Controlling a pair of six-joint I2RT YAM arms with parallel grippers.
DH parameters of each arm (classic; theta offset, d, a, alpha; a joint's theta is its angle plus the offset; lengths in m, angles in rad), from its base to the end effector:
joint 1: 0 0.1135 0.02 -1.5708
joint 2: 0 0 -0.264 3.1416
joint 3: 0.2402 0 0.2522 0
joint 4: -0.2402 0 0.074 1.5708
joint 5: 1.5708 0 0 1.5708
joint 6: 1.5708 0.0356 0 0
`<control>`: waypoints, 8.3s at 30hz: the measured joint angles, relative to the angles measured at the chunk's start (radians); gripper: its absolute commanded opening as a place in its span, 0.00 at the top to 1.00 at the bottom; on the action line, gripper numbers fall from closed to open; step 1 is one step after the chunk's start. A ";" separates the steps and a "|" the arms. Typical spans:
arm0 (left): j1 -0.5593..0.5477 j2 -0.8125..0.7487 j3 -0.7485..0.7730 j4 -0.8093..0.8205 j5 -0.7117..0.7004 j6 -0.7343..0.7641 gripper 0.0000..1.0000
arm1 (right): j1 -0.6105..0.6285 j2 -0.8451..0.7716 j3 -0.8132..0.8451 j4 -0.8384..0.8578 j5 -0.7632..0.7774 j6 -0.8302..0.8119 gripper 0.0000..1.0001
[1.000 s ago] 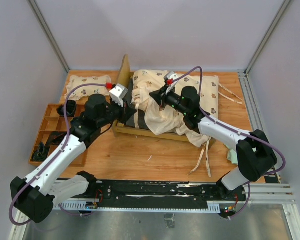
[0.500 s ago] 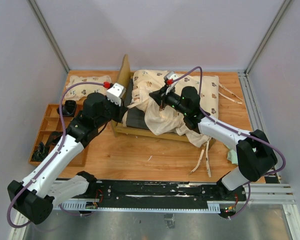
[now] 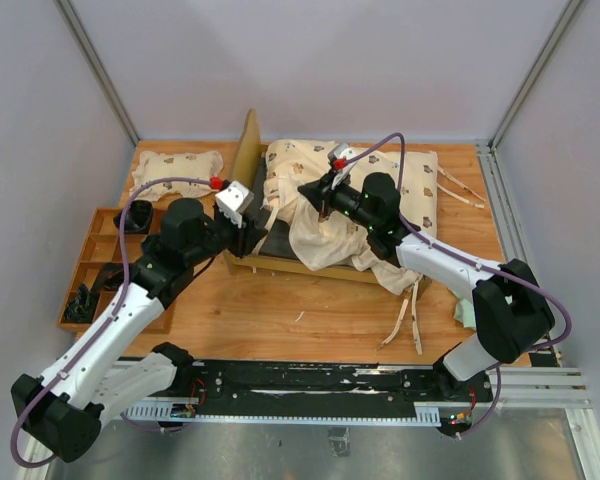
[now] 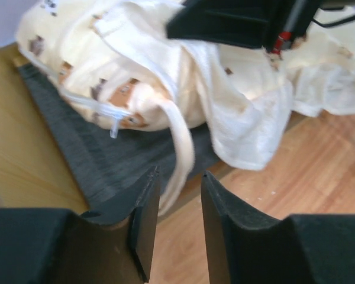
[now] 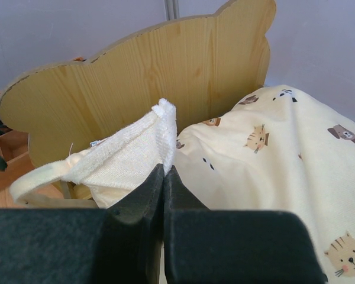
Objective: Set up the pet bed
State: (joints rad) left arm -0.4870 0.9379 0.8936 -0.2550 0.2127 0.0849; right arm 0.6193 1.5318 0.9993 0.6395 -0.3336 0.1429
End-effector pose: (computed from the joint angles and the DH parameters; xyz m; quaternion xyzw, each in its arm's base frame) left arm 0.1867 -0.1073 0.3434 0.2862 0.7498 -0.2016 0.5615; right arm 0.2849 0.2174 0.3161 -0.2755 0.6113 0.3758 0.6397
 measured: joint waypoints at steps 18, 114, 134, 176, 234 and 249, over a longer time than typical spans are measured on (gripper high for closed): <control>0.000 -0.093 -0.257 0.141 0.123 0.029 0.28 | 0.000 0.000 -0.006 0.014 -0.009 0.011 1.00; 0.046 -0.070 -0.015 -0.080 0.231 -0.029 1.00 | 0.000 0.008 -0.027 0.059 -0.040 0.036 1.00; 0.048 -0.219 -0.246 0.209 0.416 -0.742 0.75 | 0.000 0.041 -0.026 0.028 -0.064 0.032 1.00; -0.007 0.294 -0.513 0.557 -0.122 -0.282 0.43 | 0.000 0.129 0.047 -0.091 -0.011 -0.089 1.00; -0.100 0.305 -0.504 0.497 -0.159 -0.435 1.00 | 0.000 0.089 0.053 -0.159 0.015 -0.076 0.58; -0.100 0.101 -0.602 0.471 -0.290 -0.652 1.00 | 0.149 -0.198 0.063 -0.552 0.346 0.027 0.56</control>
State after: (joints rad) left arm -0.5869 1.0389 0.2913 0.2161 -0.0776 -0.5674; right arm 0.7685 1.3342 1.0626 0.0875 0.0128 0.1696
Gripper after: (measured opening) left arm 0.010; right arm 0.443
